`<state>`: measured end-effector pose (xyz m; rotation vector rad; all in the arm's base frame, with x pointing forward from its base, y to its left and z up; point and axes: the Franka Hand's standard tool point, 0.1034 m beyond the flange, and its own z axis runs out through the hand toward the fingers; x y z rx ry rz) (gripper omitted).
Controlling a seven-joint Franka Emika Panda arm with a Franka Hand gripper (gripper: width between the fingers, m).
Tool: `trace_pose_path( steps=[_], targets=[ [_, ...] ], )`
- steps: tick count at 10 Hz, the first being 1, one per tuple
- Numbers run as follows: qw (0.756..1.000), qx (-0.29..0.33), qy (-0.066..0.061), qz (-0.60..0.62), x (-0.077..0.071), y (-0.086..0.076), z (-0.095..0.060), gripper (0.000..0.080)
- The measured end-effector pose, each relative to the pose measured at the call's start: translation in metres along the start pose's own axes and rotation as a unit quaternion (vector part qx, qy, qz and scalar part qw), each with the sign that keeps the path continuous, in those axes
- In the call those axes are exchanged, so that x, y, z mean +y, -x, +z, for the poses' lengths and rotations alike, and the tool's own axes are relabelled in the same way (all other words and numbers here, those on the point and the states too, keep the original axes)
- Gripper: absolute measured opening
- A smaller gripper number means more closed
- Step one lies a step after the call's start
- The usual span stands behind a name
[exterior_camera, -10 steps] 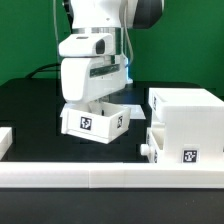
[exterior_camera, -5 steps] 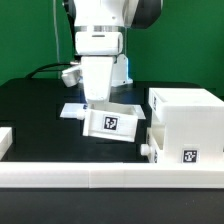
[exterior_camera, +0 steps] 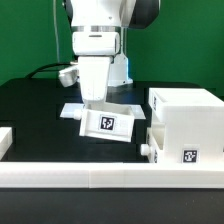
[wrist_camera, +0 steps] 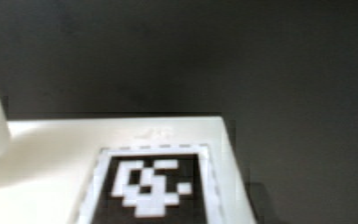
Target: Assemble drawer
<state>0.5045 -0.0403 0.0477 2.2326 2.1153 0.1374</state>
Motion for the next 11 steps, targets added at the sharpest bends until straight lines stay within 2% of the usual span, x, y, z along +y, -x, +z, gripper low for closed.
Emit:
trace_pose_path(
  steps=[1, 3, 5, 6, 8, 10, 11],
  targets=[
    [1.0, 0.0, 0.0, -0.006, 0.0, 0.002, 0.0, 0.0042],
    [1.0, 0.016, -0.006, -0.02, -0.005, 0.03, 0.004, 0.0042],
    [0.999, 0.029, -0.012, -0.013, -0.006, 0.035, 0.005, 0.0042],
    [0.999, 0.03, -0.012, -0.003, -0.005, 0.03, 0.005, 0.0042],
    [0.999, 0.032, -0.024, 0.009, -0.002, 0.02, 0.005, 0.0042],
    [0.998, 0.035, -0.035, 0.041, 0.009, 0.003, 0.004, 0.0042],
    [0.998, 0.035, -0.034, 0.041, 0.014, 0.002, 0.003, 0.0042]
  ],
)
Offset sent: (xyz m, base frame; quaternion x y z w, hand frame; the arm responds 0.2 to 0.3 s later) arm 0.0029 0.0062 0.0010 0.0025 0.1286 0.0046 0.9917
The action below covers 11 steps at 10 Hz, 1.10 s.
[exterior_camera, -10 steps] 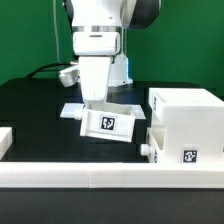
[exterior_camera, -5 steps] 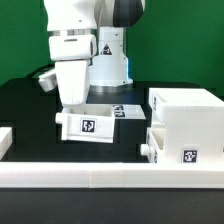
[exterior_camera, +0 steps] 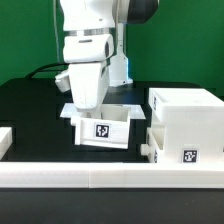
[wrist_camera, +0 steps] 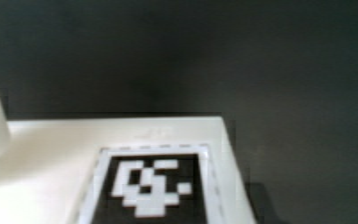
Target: Assemble drawer
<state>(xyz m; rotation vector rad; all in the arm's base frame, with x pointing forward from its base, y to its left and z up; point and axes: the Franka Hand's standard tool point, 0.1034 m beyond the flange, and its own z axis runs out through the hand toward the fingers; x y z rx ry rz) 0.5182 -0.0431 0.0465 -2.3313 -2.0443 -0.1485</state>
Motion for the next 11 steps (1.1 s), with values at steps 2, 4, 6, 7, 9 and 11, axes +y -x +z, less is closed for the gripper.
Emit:
trace_pose_path(
  steps=[2, 4, 6, 7, 9, 11],
  targets=[
    [1.0, 0.0, -0.002, 0.001, -0.002, 0.001, 0.002, 0.0042],
    [1.0, 0.0, -0.007, 0.002, -0.002, 0.0, 0.002, 0.0042],
    [1.0, 0.001, -0.015, -0.001, 0.012, -0.016, -0.006, 0.0042],
    [1.0, 0.001, -0.016, -0.001, 0.013, -0.021, -0.007, 0.0042],
    [1.0, 0.001, -0.012, -0.002, 0.014, -0.023, -0.007, 0.0042],
    [1.0, 0.002, -0.007, -0.002, 0.013, -0.023, -0.006, 0.0042]
  ],
)
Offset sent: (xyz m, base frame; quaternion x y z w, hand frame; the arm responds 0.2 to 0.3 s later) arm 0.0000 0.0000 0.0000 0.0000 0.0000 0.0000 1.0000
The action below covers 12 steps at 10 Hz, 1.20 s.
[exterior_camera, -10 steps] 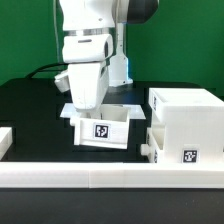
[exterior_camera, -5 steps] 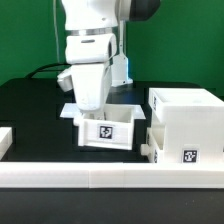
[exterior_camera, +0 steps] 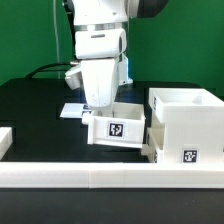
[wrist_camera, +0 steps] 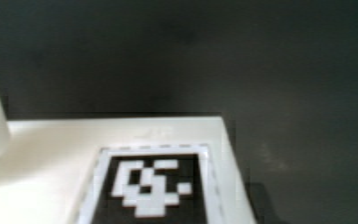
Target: Assemble drawer
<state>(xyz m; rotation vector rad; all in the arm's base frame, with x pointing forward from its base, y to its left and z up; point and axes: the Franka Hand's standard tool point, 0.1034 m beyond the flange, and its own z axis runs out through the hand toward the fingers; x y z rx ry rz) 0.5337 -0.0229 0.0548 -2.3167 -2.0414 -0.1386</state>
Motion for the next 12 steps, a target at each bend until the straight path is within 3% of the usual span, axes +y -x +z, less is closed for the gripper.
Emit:
trace_pose_path(
  steps=[3, 12],
  targets=[
    [1.0, 0.001, 0.009, -0.004, 0.005, -0.007, -0.002, 0.0042],
    [0.999, -0.004, -0.006, -0.04, 0.007, -0.012, -0.001, 0.0042]
  ],
)
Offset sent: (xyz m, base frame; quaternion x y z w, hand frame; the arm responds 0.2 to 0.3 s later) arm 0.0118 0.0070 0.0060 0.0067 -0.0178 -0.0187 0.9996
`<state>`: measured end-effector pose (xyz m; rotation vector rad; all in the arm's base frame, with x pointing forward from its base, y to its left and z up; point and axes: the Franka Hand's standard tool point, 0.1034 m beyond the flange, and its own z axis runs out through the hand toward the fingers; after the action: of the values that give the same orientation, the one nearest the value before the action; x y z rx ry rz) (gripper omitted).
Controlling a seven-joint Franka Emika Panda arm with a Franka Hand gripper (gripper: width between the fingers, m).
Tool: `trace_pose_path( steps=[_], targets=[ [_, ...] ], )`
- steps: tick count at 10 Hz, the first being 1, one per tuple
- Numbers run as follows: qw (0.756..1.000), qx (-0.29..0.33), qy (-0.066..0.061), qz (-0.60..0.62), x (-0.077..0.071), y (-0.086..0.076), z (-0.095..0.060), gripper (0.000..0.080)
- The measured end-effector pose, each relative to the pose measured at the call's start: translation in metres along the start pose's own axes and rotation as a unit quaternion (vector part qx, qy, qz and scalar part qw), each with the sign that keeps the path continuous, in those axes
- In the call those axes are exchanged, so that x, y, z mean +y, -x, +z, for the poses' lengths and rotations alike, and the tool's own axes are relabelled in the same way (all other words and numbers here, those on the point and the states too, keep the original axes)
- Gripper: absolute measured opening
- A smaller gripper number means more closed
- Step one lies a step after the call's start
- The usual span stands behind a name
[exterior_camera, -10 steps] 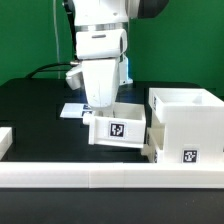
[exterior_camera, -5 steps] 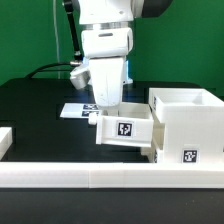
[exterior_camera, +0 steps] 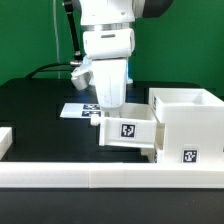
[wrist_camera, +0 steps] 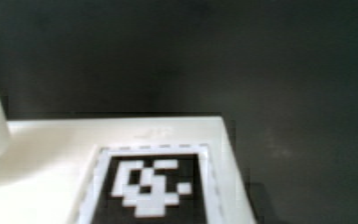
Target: Assemble drawer
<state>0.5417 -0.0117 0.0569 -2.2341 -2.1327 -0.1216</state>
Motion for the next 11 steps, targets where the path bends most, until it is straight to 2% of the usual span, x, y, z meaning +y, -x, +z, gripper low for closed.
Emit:
trace_pose_path(
  steps=[2, 3, 11],
  targets=[
    [1.0, 0.001, -0.001, -0.004, 0.002, 0.0, 0.001, 0.0042],
    [1.0, 0.002, 0.012, -0.004, 0.004, 0.0, 0.002, 0.0042],
    [1.0, 0.003, 0.01, -0.003, 0.004, -0.01, 0.003, 0.0042]
  ],
)
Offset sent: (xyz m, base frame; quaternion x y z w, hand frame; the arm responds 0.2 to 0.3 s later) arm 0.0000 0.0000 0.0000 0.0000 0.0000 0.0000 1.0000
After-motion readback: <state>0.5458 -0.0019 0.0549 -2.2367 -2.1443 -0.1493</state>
